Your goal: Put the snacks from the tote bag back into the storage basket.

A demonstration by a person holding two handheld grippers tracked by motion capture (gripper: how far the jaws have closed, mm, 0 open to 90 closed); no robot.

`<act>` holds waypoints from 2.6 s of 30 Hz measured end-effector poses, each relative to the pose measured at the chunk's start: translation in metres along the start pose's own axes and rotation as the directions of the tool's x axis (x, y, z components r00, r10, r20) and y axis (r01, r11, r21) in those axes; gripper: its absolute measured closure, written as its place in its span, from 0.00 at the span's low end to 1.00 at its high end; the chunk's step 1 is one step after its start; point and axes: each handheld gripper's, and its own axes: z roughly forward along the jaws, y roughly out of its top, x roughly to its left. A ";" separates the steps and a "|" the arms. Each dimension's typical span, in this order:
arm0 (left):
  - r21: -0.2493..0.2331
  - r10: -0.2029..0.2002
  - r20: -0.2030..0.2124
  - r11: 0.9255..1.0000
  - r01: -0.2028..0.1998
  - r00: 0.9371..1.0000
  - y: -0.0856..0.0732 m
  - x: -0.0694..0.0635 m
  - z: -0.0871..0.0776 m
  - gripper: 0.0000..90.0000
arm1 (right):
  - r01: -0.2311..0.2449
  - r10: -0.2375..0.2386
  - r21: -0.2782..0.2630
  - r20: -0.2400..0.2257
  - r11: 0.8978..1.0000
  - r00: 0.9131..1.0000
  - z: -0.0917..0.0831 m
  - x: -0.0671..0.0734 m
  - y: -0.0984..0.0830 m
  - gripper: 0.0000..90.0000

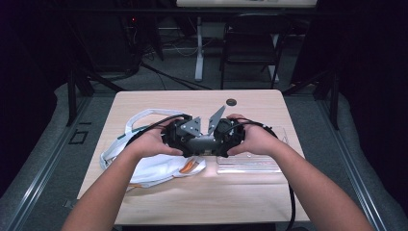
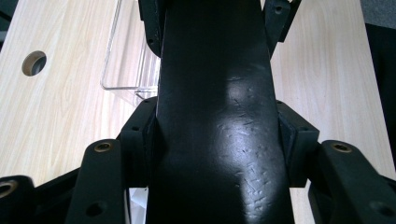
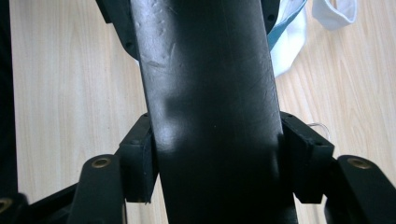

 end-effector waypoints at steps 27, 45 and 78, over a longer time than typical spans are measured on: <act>-0.029 -0.023 -0.036 0.999 0.022 0.999 -0.011 0.002 -0.005 0.38 | -0.004 0.004 -0.002 -0.027 1.000 1.000 0.005 0.000 0.002 0.47; -0.038 -0.070 -0.090 0.997 0.066 0.993 -0.027 0.003 -0.028 0.37 | 0.025 -0.025 0.040 -0.015 0.999 1.000 0.006 -0.008 0.001 0.47; -0.014 -0.207 -0.154 0.978 0.207 0.966 -0.080 0.005 -0.048 0.38 | -0.001 0.001 0.060 0.011 0.998 1.000 0.005 -0.023 -0.012 0.47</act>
